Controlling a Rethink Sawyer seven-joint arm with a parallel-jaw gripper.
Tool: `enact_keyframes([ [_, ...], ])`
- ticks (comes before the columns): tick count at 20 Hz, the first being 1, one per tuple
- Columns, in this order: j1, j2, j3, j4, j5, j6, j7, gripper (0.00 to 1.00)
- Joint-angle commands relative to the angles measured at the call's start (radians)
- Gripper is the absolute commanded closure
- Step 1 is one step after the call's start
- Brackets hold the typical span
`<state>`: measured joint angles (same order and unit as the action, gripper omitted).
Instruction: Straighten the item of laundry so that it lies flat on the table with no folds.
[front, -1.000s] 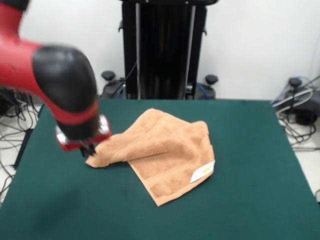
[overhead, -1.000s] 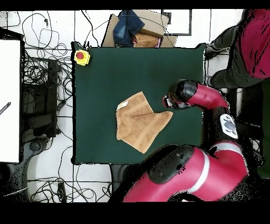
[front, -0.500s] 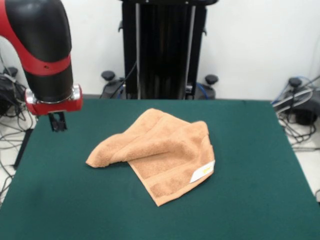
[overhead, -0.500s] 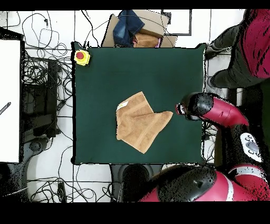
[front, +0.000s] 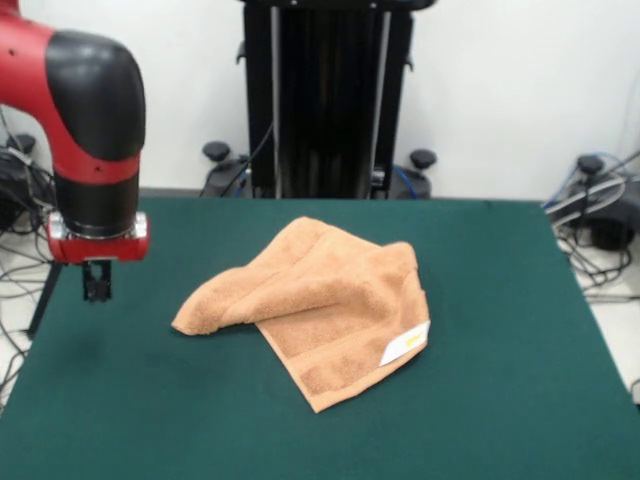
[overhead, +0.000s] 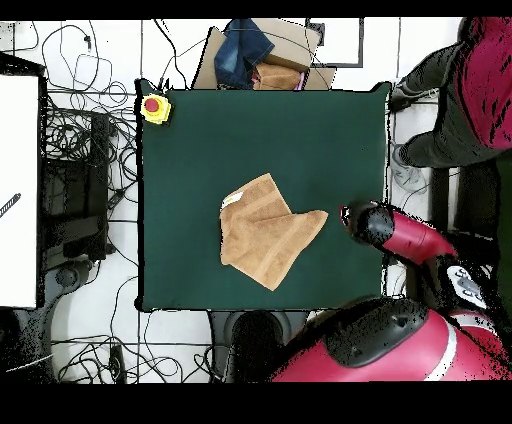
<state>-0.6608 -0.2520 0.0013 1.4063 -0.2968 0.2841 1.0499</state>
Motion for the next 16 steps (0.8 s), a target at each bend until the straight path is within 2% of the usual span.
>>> enact_keyframes([
  [1,-0.033,0.125,-0.037,0.117,-0.107,-0.108,0.144,1.00],
  [5,-0.045,0.073,-0.041,0.186,-0.105,-0.104,0.162,1.00],
  [11,-0.068,0.054,-0.020,0.190,-0.096,-0.063,0.141,1.00],
  [16,-0.044,0.036,-0.043,0.187,-0.087,-0.074,0.160,1.00],
])
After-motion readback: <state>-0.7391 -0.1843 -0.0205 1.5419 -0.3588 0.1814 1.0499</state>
